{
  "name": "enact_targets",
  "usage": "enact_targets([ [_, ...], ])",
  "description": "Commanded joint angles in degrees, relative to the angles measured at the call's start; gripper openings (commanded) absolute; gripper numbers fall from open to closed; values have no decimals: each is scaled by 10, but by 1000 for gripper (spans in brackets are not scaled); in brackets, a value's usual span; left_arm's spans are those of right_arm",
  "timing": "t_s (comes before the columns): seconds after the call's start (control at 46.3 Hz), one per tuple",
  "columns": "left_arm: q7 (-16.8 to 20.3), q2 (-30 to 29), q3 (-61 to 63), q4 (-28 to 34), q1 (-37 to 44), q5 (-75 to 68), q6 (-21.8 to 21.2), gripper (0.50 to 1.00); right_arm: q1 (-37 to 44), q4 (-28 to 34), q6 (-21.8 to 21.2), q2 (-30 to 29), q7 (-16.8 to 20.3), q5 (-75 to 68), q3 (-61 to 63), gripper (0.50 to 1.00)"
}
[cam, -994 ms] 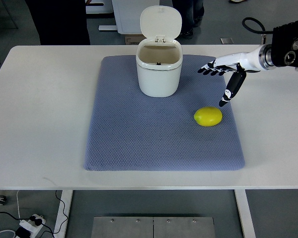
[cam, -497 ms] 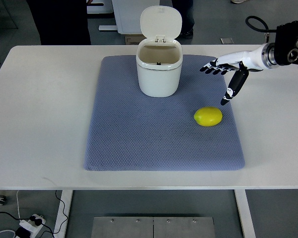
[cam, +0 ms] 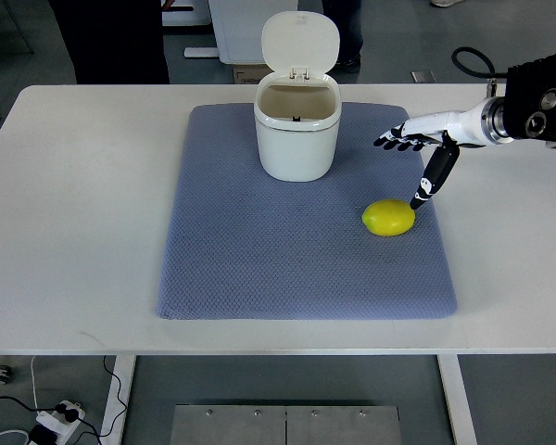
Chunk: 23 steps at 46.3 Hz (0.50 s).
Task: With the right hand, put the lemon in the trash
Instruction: 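Move the right hand toward the yellow lemon, thumb lowered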
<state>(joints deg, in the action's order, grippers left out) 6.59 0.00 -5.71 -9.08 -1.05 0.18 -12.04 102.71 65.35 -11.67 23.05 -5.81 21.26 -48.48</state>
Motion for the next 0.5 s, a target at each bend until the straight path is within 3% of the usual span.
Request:
enact_targets([
  [0.0,0,0,0,0,0,0,0,1000,-6,3,16,0,3,0,-3,985],
  [0.302,0,0,0,0,0,0,0,1000,-17,32,71,-12,4,11,-25,985],
  [0.475,0,0,0,0,0,0,0,1000,-14,36,79,-33,19,10,-36,985],
])
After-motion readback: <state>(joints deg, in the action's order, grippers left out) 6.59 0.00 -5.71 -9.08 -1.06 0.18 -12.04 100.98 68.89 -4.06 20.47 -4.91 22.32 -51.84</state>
